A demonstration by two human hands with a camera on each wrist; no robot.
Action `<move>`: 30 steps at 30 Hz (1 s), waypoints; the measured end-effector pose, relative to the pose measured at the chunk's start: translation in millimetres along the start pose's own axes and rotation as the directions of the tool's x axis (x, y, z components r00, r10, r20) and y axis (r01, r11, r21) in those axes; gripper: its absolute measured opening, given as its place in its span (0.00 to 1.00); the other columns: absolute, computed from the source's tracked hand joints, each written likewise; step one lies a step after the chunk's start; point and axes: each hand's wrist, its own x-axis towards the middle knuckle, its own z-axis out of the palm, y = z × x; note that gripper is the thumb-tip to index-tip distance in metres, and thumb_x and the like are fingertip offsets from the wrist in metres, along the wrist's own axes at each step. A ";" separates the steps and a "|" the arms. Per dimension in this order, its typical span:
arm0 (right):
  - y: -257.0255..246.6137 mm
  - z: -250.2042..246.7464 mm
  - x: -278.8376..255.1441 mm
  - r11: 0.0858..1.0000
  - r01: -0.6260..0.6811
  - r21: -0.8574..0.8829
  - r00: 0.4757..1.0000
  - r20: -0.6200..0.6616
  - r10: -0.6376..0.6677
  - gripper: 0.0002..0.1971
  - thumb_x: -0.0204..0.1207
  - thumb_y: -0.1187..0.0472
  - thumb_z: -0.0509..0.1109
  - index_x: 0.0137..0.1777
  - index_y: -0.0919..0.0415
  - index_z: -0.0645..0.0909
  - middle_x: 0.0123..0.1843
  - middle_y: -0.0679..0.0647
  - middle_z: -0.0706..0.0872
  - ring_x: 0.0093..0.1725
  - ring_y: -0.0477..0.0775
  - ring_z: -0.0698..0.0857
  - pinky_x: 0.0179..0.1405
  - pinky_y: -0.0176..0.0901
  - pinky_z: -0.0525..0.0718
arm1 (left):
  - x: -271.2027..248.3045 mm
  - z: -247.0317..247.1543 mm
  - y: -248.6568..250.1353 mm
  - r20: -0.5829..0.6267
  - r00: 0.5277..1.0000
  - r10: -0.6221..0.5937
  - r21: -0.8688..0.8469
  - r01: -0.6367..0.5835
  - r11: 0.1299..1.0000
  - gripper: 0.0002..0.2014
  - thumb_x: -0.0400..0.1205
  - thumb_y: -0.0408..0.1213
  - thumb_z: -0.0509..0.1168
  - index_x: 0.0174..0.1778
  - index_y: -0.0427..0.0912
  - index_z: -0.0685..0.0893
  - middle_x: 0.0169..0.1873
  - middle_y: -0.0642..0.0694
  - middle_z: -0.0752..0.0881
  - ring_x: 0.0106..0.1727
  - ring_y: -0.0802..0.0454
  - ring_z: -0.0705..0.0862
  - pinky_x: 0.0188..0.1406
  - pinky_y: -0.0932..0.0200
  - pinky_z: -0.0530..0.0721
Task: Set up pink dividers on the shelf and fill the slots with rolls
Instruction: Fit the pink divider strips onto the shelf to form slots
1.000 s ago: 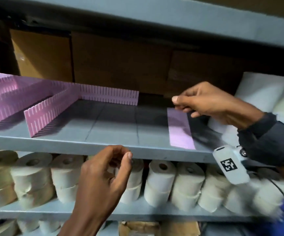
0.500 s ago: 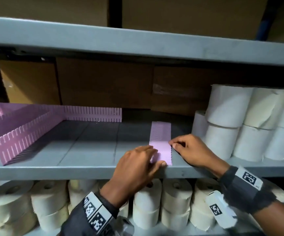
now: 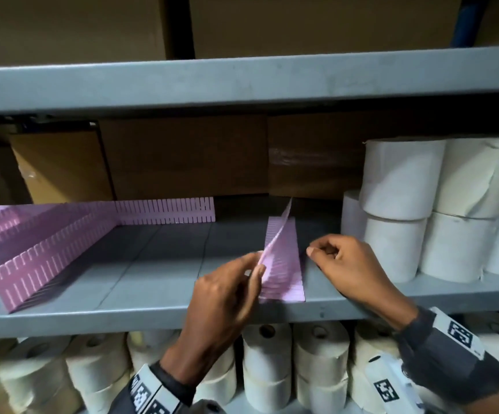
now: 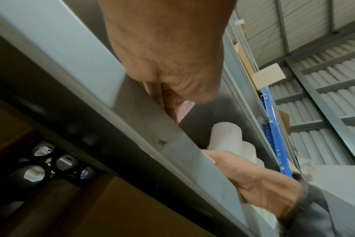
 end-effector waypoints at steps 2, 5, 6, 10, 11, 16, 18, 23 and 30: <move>-0.9 -1.3 0.1 1.000 -0.020 0.021 0.999 -0.040 0.020 0.08 0.77 0.48 0.74 0.52 0.47 0.89 0.42 0.38 0.89 0.43 0.38 0.86 0.47 0.42 0.86 | 0.2 -4.2 -2.4 -0.151 0.988 -0.043 -0.003 0.043 0.999 0.11 0.88 0.44 0.62 0.61 0.48 0.87 0.34 0.55 0.91 0.32 0.61 0.90 0.28 0.55 0.87; -0.8 -2.9 0.7 0.996 -0.064 0.058 0.996 -0.053 0.067 0.10 0.76 0.47 0.75 0.53 0.49 0.88 0.39 0.39 0.89 0.42 0.40 0.87 0.49 0.45 0.87 | -4.6 -16.3 -7.5 -0.310 0.928 -0.208 -0.145 0.170 0.975 0.13 0.88 0.45 0.62 0.62 0.45 0.87 0.36 0.55 0.93 0.33 0.62 0.92 0.28 0.55 0.91; -0.1 -3.2 1.2 0.995 -0.074 0.069 0.996 -0.046 0.077 0.10 0.76 0.47 0.75 0.53 0.49 0.87 0.39 0.39 0.89 0.42 0.40 0.87 0.48 0.44 0.87 | -7.0 -21.6 -8.2 -0.335 0.905 -0.261 -0.200 0.203 0.959 0.12 0.88 0.46 0.63 0.62 0.47 0.87 0.35 0.56 0.93 0.33 0.60 0.92 0.30 0.56 0.92; 1.8 -1.8 5.7 0.986 -0.119 0.119 0.992 -0.034 0.124 0.17 0.76 0.43 0.73 0.62 0.47 0.83 0.48 0.38 0.88 0.48 0.45 0.87 0.49 0.42 0.82 | -15.9 -49.9 -5.4 -0.365 0.842 -0.397 -0.324 0.286 0.902 0.07 0.89 0.42 0.64 0.55 0.52 0.88 0.34 0.49 0.92 0.30 0.50 0.93 0.30 0.50 0.92; 2.4 -0.8 6.9 0.984 -0.128 0.122 0.991 -0.029 0.133 0.20 0.76 0.42 0.73 0.66 0.47 0.81 0.51 0.37 0.87 0.50 0.47 0.87 0.51 0.42 0.81 | -18.4 -57.5 -3.9 -0.370 0.836 -0.406 -0.340 0.285 0.896 0.08 0.88 0.40 0.63 0.53 0.51 0.88 0.33 0.48 0.91 0.29 0.48 0.92 0.29 0.48 0.91; 2.5 4.7 18.8 0.962 -0.156 0.223 0.988 0.040 0.151 0.20 0.78 0.44 0.72 0.65 0.53 0.84 0.49 0.46 0.93 0.49 0.51 0.90 0.54 0.51 0.87 | -31.4 -102.3 0.0 -0.393 0.816 -0.424 -0.387 0.271 0.881 0.08 0.88 0.38 0.63 0.53 0.48 0.89 0.34 0.44 0.91 0.28 0.46 0.92 0.28 0.58 0.91; -4.9 6.2 24.0 0.946 -0.159 0.284 0.986 0.095 0.137 0.09 0.79 0.49 0.73 0.54 0.50 0.88 0.41 0.44 0.93 0.43 0.48 0.91 0.41 0.46 0.84 | -36.0 -120.5 -3.1 -0.396 0.800 -0.452 -0.422 0.278 0.863 0.09 0.88 0.39 0.63 0.53 0.47 0.90 0.34 0.46 0.92 0.27 0.44 0.92 0.29 0.57 0.92; -49.1 7.6 43.3 0.923 -0.142 0.358 0.981 0.178 0.081 0.03 0.80 0.60 0.73 0.48 0.54 0.89 0.39 0.51 0.93 0.34 0.45 0.88 0.35 0.45 0.86 | -45.0 -161.7 -14.5 -0.437 0.781 -0.447 -0.420 0.263 0.869 0.11 0.89 0.43 0.63 0.50 0.50 0.92 0.36 0.48 0.93 0.29 0.43 0.92 0.31 0.55 0.93; -122.7 20.6 70.3 0.917 -0.121 0.380 0.962 0.272 0.014 0.07 0.81 0.55 0.72 0.48 0.57 0.88 0.35 0.52 0.93 0.31 0.46 0.90 0.32 0.40 0.89 | -55.5 -211.2 -32.2 -0.430 0.752 -0.500 -0.429 0.317 0.846 0.15 0.89 0.35 0.59 0.62 0.44 0.91 0.42 0.41 0.94 0.37 0.39 0.94 0.40 0.52 0.94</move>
